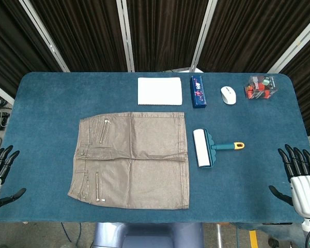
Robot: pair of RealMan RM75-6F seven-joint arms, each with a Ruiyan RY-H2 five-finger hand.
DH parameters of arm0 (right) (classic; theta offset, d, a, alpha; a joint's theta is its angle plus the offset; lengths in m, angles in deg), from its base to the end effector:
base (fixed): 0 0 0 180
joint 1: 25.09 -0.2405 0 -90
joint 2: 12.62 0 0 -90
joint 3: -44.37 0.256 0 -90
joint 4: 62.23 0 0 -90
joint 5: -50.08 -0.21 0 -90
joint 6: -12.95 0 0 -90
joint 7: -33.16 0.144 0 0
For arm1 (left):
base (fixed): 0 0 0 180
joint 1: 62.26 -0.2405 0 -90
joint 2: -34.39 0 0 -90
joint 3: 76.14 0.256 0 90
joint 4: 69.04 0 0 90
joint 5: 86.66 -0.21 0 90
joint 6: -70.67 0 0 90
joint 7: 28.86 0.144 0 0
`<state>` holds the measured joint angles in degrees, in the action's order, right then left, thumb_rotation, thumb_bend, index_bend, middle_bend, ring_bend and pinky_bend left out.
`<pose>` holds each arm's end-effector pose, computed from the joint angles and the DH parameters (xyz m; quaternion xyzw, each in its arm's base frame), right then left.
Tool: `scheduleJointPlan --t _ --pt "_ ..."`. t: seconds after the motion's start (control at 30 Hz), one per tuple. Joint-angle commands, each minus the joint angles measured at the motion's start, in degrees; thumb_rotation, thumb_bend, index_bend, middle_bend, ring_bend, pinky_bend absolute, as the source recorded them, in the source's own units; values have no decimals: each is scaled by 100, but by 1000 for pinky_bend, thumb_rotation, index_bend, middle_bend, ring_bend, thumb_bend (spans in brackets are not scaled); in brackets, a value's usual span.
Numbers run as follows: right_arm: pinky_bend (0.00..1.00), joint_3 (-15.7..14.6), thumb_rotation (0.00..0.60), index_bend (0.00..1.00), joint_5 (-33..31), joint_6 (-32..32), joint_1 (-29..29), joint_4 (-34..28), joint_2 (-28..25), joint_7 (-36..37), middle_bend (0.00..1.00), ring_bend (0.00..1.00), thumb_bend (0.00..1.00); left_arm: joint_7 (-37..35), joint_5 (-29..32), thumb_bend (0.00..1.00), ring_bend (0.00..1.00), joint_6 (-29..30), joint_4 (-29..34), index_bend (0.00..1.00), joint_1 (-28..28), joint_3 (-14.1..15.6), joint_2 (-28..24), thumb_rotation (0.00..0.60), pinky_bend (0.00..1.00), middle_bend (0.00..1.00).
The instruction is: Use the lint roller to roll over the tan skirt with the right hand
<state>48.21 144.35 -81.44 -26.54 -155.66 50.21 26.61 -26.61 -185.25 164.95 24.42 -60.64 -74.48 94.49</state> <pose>-0.2894 -0.1635 0.1799 0.6071 -0.2861 0.4160 0.6136 -0.2895 0.1444 0.1767 -0.6446 -0.3108 -0.4118 0.5642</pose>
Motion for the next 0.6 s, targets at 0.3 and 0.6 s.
scheduleJointPlan --t 0.3,0.6 --pt "0 -45 600 0 -15 196 -69 36 22 -33 0 0 0 -18 52 0 0 -45 10 0 10 -17 7 600 0 0" --pt "0 231 600 28 -376 1805 -1073 403 -36 196 36 2 0 -77 32 0 0 8 114 0 46 -86 -22 600 0 0"
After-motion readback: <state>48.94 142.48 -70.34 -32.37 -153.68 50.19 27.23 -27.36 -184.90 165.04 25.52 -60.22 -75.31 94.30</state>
